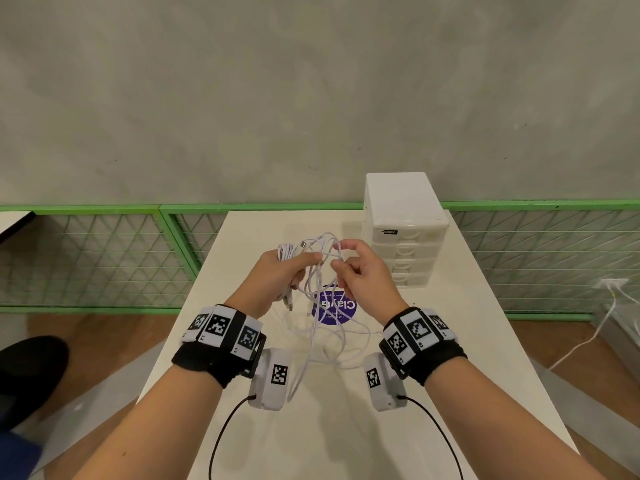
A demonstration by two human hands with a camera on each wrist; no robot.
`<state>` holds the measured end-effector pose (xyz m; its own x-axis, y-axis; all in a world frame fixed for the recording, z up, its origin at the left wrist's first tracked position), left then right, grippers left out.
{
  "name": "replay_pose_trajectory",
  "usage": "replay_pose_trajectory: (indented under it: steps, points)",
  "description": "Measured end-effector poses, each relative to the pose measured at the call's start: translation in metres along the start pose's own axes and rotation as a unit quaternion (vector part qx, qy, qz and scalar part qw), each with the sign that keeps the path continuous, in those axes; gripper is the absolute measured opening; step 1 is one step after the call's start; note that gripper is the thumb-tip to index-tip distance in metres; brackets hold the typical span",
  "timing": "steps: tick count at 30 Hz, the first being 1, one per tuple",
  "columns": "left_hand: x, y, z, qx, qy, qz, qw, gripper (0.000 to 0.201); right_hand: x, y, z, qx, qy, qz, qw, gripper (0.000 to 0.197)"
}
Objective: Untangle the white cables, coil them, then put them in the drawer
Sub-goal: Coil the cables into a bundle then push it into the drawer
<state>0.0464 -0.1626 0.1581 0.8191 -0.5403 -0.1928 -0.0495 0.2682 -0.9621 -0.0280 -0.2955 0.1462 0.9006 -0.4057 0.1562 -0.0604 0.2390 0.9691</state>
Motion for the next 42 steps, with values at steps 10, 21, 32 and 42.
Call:
replay_pose_trajectory:
  steps: [10,21,32,42]
  points:
    - [0.005,0.000,0.018,0.113,-0.065,-0.024,0.991,0.036,0.003,-0.003,0.012,-0.037,0.003,-0.027,0.999,0.021]
    - [0.004,-0.014,0.020,0.317,-0.079,-0.057,0.943,0.059,0.001,0.003,0.014,-0.018,-0.038,0.043,0.998,0.021]
    - [0.007,-0.015,0.022,0.393,-0.094,-0.078,0.911,0.060,-0.006,-0.012,0.009,0.063,0.026,-0.005,0.998,0.016]
    - [0.008,-0.008,0.027,0.348,-0.084,-0.085,0.930,0.062,-0.005,-0.025,0.028,0.035,-0.048,0.010,0.998,0.017]
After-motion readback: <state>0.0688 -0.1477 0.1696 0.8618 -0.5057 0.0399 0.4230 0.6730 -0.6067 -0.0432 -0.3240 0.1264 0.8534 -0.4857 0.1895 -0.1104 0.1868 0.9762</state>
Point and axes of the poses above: each hand's wrist, its own x-axis towards the middle knuckle, its own z-axis out of the back of the hand, y = z × x, the point moved 9 cm from there along x, towards the middle knuckle, and after that the axes turned 2 degrees about z, right-handed, at the moved point
